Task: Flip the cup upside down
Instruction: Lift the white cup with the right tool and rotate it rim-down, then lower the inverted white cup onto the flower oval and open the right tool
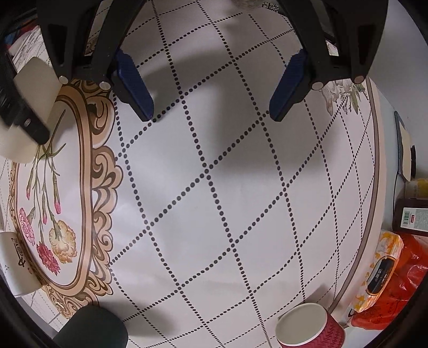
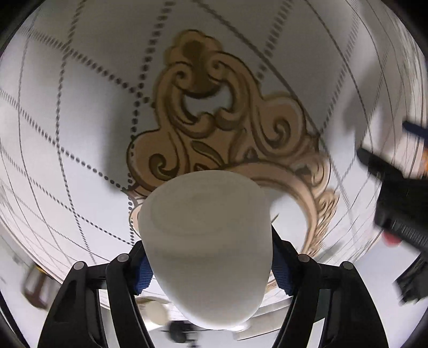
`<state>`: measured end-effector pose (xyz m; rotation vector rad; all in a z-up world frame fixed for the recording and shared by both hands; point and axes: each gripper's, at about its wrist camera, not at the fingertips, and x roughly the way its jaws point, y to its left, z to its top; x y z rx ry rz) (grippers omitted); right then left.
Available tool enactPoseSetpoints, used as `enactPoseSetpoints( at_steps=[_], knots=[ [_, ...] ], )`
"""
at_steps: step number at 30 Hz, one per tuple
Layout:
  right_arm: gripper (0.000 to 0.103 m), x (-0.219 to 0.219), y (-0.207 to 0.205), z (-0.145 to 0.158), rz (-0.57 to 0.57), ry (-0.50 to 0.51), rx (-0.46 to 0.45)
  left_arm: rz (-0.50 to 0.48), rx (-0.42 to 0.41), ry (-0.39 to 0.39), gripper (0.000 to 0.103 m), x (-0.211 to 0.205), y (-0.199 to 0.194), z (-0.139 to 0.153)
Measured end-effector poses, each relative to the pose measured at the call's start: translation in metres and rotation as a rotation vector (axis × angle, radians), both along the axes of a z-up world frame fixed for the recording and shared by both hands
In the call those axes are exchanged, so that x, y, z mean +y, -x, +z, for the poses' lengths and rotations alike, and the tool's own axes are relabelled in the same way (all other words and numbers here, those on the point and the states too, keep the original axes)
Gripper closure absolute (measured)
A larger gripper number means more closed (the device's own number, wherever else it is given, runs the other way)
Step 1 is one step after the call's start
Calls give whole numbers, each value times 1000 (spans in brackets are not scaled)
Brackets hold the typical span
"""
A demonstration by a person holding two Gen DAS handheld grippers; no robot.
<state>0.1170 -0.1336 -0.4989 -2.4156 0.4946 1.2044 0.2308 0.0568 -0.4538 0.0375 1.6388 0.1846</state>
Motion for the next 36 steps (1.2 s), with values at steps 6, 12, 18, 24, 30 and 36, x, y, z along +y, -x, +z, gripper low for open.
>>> enactPoseSetpoints(
  at_steps=[6,12,18,24,30,36],
  knots=[
    [29,24,-35,14,-416,-52,30,-2,-14,-15,15,-6,-7,10],
    [29,33,-81,23,-882,-90,97,-14,-28,-27,15,-8,-16,17],
    [29,22,-135,22,-1440,-111,169,-41,-40,-32,15,-15,-25,24],
    [29,-17,-188,17,-2004,-99,315,-72,-45,-36,15,-21,-32,34],
    [29,-38,-212,12,-2254,-146,359,-90,-47,-37,15,-41,-21,38],
    [29,-56,-227,11,-2312,-212,348,-105,-52,-37,15,-53,-14,36]
  ],
)
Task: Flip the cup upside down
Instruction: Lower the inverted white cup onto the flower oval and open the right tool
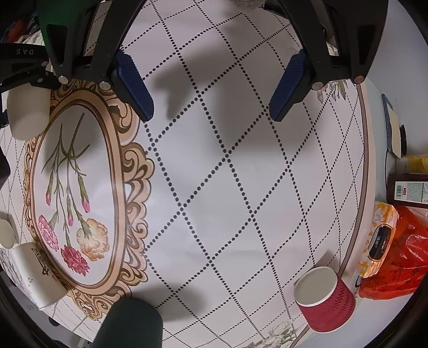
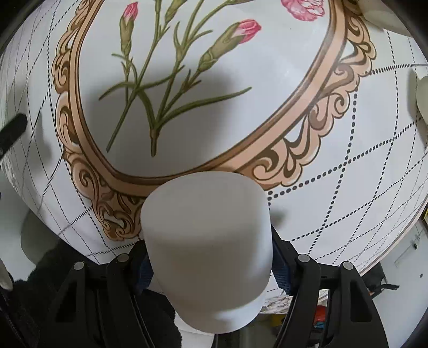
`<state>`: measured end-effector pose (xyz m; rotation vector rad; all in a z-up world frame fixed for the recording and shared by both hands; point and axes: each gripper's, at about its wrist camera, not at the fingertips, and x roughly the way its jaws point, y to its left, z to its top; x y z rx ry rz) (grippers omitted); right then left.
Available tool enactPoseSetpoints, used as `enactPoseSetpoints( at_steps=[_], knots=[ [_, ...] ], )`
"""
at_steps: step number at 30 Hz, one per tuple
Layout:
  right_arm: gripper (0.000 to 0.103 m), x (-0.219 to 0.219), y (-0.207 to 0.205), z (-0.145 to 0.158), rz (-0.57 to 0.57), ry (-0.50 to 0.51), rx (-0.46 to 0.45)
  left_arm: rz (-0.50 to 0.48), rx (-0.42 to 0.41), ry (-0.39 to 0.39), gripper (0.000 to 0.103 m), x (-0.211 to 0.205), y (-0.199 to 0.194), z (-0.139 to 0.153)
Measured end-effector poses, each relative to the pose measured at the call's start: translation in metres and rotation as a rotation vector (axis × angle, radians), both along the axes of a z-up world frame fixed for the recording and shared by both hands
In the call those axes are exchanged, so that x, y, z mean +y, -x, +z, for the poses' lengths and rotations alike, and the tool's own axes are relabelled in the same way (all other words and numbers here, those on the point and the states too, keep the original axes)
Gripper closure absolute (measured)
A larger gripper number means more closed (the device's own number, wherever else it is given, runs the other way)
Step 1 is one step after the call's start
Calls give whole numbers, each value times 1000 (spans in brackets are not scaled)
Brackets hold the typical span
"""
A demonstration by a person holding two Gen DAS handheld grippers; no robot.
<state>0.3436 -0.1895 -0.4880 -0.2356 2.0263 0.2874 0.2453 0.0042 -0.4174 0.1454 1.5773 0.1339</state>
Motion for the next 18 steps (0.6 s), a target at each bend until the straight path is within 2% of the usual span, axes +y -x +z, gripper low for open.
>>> enactPoseSetpoints(
  at_steps=[6,8,9,14,18],
  knots=[
    [28,0,11,0,-20,10,-1,-15,2,3,14,-14,8,0],
    [20,4,18,1,-21,1,6,-19,1,3,15,-15,10,0],
    [19,8,26,3,-18,-3,-1,-19,1,2,15,-16,11,1],
    [19,12,5,26,-4,-4,-20,-26,0,3,15,-22,11,0],
    [19,12,11,32,-15,9,-29,-32,-1,5,15,-27,14,2]
  ],
)
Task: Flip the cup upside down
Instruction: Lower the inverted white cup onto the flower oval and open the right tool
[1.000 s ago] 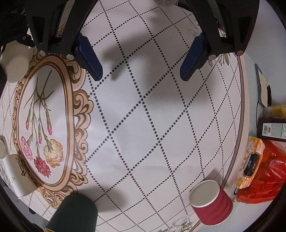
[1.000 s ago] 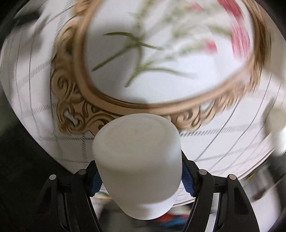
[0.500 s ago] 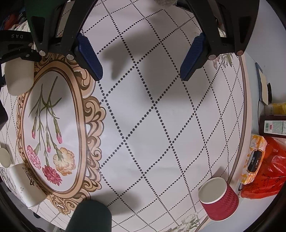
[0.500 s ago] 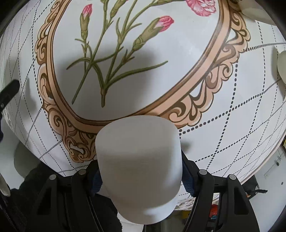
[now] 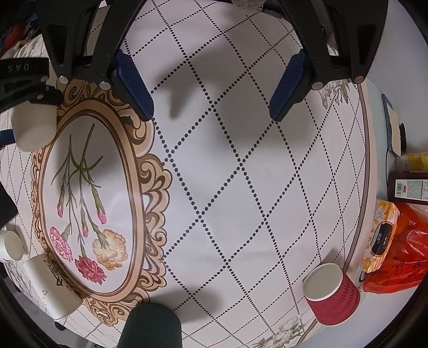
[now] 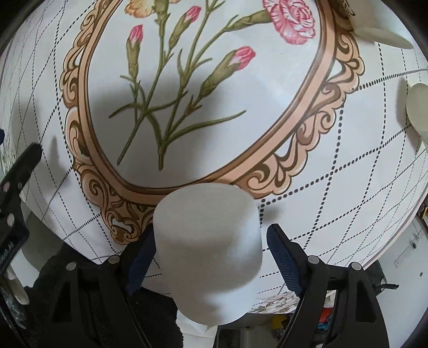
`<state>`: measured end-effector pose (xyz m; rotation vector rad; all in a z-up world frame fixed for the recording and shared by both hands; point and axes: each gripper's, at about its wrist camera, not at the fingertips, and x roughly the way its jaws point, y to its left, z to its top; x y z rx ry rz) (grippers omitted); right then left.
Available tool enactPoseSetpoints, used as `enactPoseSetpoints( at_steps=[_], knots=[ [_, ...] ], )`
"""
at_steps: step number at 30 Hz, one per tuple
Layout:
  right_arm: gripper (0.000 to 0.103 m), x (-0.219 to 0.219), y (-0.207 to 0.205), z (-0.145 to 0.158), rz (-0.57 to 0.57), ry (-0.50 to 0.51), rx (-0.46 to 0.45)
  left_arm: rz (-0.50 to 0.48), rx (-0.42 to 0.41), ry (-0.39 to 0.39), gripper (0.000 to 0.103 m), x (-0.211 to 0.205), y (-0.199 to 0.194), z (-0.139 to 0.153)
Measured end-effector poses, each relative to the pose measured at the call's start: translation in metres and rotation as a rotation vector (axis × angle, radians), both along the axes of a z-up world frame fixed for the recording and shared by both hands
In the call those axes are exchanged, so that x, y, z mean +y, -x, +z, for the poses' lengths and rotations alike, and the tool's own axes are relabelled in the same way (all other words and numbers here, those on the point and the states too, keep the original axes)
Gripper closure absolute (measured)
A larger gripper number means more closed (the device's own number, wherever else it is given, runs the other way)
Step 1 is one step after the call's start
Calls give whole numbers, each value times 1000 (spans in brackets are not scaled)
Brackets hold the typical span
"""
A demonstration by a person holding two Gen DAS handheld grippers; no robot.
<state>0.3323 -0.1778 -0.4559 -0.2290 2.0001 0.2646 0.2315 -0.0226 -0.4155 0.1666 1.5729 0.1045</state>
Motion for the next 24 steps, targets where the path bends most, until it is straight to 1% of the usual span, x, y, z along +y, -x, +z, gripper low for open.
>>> enactPoseSetpoints(
  at_steps=[1,2,4,6,7,8,10,11,13,17,21,24],
  knots=[
    [19,-1,-3,1,-9,-1,0,-2,0,1,15,-1,1,0],
    [19,0,-10,-8,-13,-2,-1,-3,1,2,15,-3,1,0],
    [20,-1,-13,-6,-22,-6,-6,-4,4,5,15,-5,3,1],
    [30,-7,-4,-4,-32,-15,-15,-6,13,15,15,-6,5,0],
    [31,-10,-7,-4,-40,-18,-17,-8,18,21,15,-6,6,0],
    [31,-10,-6,-9,-48,-21,-25,-9,22,26,15,-6,7,0],
    [31,-13,-5,-6,-57,-27,-47,-16,32,34,15,-8,9,-3],
    [31,-8,3,-10,-62,-31,-54,-21,35,34,15,-9,11,-4],
    [31,-13,2,-1,-82,-44,-84,-26,35,37,15,-11,14,-4],
    [31,-23,9,28,-131,-78,-185,-32,33,36,15,-13,18,-2],
    [31,-34,10,55,-197,-120,-313,-33,31,33,15,-16,14,-2],
    [31,-43,12,74,-267,-166,-454,-20,32,37,14,-12,11,-2]
  ],
)
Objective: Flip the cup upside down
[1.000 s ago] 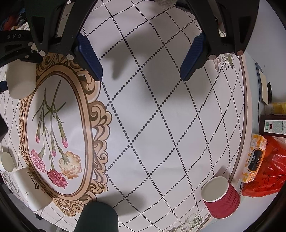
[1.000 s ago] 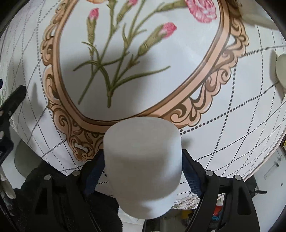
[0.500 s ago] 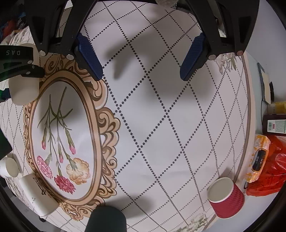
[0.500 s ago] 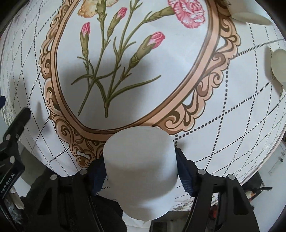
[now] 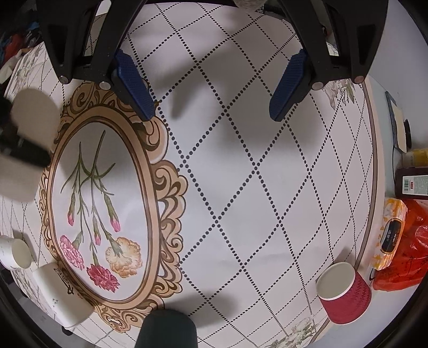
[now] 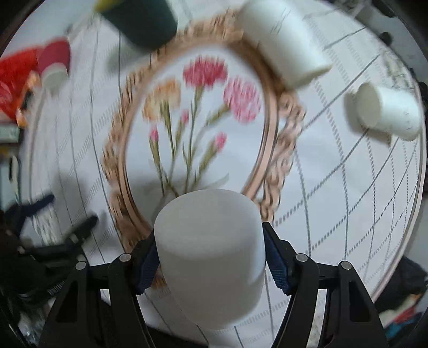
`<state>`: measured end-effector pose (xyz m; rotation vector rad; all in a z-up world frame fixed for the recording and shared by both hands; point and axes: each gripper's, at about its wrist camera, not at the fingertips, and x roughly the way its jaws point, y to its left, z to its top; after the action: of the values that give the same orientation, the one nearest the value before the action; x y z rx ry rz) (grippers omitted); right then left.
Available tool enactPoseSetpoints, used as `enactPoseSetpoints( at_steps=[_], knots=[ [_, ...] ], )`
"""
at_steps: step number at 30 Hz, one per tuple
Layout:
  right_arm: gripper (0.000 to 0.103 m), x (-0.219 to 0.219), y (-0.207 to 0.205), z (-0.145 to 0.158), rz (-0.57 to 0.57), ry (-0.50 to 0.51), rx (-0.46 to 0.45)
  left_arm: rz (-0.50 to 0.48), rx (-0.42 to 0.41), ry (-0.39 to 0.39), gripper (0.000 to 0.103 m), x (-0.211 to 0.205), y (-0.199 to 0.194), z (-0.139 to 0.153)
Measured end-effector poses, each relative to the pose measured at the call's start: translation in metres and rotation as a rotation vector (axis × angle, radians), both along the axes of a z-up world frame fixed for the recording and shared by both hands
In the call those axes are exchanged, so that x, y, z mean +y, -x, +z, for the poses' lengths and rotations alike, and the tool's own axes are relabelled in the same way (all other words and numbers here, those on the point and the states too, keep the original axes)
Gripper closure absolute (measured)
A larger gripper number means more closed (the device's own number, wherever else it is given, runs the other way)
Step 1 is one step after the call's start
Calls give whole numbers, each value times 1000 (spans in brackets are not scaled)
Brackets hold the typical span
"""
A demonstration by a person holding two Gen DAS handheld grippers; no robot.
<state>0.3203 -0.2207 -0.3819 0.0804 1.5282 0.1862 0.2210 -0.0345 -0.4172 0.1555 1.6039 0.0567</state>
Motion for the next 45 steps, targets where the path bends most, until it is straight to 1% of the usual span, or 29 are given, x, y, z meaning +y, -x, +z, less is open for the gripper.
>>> enactPoseSetpoints(
  at_steps=[4,8,11,12,14,16,19,23,28,30,31,32,35,38,41,45],
  knots=[
    [31,-13,5,15,-113,-71,-221,31,10,11,15,10,-8,-1],
    [31,-25,7,21,-175,-133,-366,50,16,8,15,20,-14,-5],
    [31,-25,14,15,-183,-126,-444,45,15,1,15,21,-18,-7],
    [31,-26,18,16,-173,-113,-472,43,15,-1,15,22,-18,-8],
    [31,-11,27,4,-150,-88,-523,39,15,-2,15,22,-19,-8],
    [31,-8,35,6,-116,-70,-555,30,17,-2,15,22,-18,-9],
    [31,-4,44,4,-90,-51,-558,20,19,-1,15,13,-14,-13],
    [31,-5,48,-3,-96,-50,-514,5,14,-1,15,4,-11,-11],
    [30,-7,48,-3,-133,-42,-474,-18,-12,-9,15,-8,-7,4],
    [21,-10,49,4,-162,-35,-451,-34,-33,-11,15,-11,-7,14],
    [9,-12,50,9,-179,-37,-440,-47,-49,-11,15,-14,-6,22],
    [6,-15,52,15,-196,-41,-431,-55,-63,-8,15,-16,-5,30],
    [6,-24,65,42,-245,-20,-416,-84,-111,18,15,-23,-1,60],
    [5,-31,86,76,-278,34,-425,-119,-164,37,15,-31,8,95],
    [5,-42,111,104,-339,78,-395,-145,-206,56,15,-35,18,127],
    [5,-54,139,131,-383,101,-355,-173,-243,80,15,-42,35,166]
  ],
)
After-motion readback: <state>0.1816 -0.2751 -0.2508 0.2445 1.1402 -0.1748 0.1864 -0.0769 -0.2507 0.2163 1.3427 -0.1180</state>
